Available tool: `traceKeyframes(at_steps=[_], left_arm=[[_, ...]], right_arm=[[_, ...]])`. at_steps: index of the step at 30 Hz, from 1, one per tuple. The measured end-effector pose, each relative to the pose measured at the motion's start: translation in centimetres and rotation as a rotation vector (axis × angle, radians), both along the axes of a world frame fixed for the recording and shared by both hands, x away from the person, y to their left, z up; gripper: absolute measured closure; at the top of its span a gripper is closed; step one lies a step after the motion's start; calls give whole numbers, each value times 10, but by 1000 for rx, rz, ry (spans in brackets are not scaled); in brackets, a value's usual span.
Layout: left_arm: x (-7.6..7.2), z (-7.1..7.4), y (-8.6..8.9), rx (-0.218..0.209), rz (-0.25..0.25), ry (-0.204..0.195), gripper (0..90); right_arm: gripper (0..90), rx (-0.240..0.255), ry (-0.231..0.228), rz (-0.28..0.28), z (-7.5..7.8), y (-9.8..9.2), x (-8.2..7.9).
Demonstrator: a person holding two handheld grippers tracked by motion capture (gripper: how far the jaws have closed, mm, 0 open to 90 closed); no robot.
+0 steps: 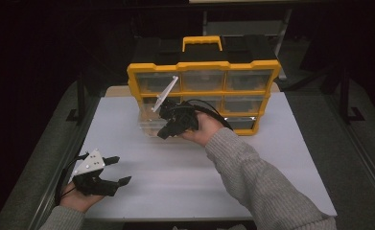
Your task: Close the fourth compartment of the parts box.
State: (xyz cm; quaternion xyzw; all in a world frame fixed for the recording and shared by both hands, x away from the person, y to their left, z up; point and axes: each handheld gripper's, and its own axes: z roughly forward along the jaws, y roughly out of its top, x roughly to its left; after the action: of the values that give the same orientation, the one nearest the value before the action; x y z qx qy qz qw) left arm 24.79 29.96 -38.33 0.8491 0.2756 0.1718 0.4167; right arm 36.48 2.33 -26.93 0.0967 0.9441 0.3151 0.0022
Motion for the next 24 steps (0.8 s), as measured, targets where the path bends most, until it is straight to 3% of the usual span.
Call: traceKeyframes(at_steps=[24], left_arm=[[-1,0,0,-2,3,1,205]], right_arm=[[893,-15,-24,-15,6,1,10]])
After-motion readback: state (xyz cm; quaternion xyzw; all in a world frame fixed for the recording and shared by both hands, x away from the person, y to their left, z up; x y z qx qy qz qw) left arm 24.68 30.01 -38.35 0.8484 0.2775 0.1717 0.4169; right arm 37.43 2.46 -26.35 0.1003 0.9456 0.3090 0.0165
